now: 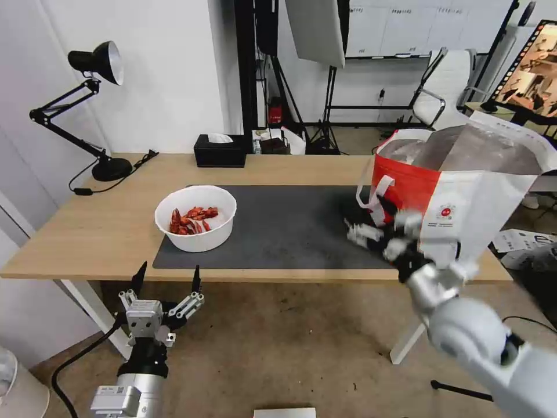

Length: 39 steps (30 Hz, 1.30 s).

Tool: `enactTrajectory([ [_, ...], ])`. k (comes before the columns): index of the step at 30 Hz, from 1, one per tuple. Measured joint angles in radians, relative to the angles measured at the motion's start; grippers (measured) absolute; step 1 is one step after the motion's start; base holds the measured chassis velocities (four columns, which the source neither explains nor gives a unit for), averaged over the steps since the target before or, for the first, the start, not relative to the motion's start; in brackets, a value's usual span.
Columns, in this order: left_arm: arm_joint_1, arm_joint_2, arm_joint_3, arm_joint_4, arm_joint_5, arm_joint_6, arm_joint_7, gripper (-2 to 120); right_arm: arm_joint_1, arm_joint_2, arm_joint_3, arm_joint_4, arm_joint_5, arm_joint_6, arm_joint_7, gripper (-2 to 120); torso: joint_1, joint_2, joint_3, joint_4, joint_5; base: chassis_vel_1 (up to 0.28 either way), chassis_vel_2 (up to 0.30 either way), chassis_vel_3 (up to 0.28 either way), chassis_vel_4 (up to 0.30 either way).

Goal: Pick up the trash from the table and place it into the takeout bag.

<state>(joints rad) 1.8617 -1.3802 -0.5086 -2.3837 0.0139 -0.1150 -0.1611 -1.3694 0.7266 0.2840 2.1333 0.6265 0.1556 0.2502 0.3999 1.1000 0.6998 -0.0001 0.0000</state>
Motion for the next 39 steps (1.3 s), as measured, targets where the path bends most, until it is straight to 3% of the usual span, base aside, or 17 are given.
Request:
enactTrajectory([
  [5, -0.001, 0.001, 0.006, 0.015, 0.004, 0.0, 0.0, 100, -0.138, 0.099, 0.019, -0.036, -0.133, 0.018, 0.066, 100, 0.0, 0.0, 0.0, -0.0002, 0.0002, 0.0, 0.0, 0.0, 0.0],
  [9, -0.001, 0.006, 0.007, 0.019, 0.005, 0.0, 0.0, 100, -0.174, 0.136, 0.012, -0.057, -0.164, 0.019, 0.086, 100, 0.0, 0.0, 0.0, 0.0, 0.0, 0.0, 0.0, 0.0, 0.0],
  [25, -0.024, 0.025, 0.003, 0.04, -0.012, 0.013, -0.001, 100, -0.174, 0.142, 0.001, -0.066, -0.165, 0.015, 0.094, 100, 0.0, 0.0, 0.0, 0.0002, -0.0001, 0.0, 0.0, 0.0, 0.0],
  [28, -0.054, 0.051, -0.012, 0.038, -0.061, 0.045, -0.009, 100, -0.172, 0.141, 0.001, -0.066, -0.164, 0.015, 0.094, 100, 0.0, 0.0, 0.0, 0.0003, -0.0001, 0.0, 0.0, 0.0, 0.0],
  [31, -0.143, 0.13, -0.057, 0.013, -0.208, 0.157, -0.054, 100, -0.171, 0.141, 0.001, -0.066, -0.163, 0.014, 0.094, 100, 0.0, 0.0, 0.0, 0.0002, -0.0002, 0.0, 0.0, 0.0, 0.0],
  [32, -0.143, 0.13, -0.057, 0.013, -0.208, 0.157, -0.054, 100, -0.171, 0.141, 0.001, -0.066, -0.163, 0.014, 0.094, 100, 0.0, 0.0, 0.0, 0.0002, -0.0002, 0.0, 0.0, 0.0, 0.0],
  [36, -0.259, 0.252, -0.107, 0.0, -0.461, 0.301, -0.13, 100, -0.17, 0.14, 0.0, -0.066, -0.162, 0.013, 0.095, 100, 0.0, 0.0, 0.0, 0.0, -0.0003, 0.0, 0.0, 0.0, 0.0],
  [37, -0.259, 0.252, -0.107, 0.0, -0.461, 0.301, -0.13, 100, -0.17, 0.14, 0.0, -0.066, -0.162, 0.013, 0.095, 100, 0.0, 0.0, 0.0, 0.0, -0.0003, 0.0, 0.0, 0.0, 0.0],
  [39, -0.31, 0.328, -0.125, 0.011, -0.595, 0.345, -0.165, 100, -0.17, 0.14, 0.0, -0.066, -0.161, 0.013, 0.095, 100, 0.0, 0.0, 0.0, 0.0001, -0.0003, 0.0, 0.0, 0.0, 0.0],
])
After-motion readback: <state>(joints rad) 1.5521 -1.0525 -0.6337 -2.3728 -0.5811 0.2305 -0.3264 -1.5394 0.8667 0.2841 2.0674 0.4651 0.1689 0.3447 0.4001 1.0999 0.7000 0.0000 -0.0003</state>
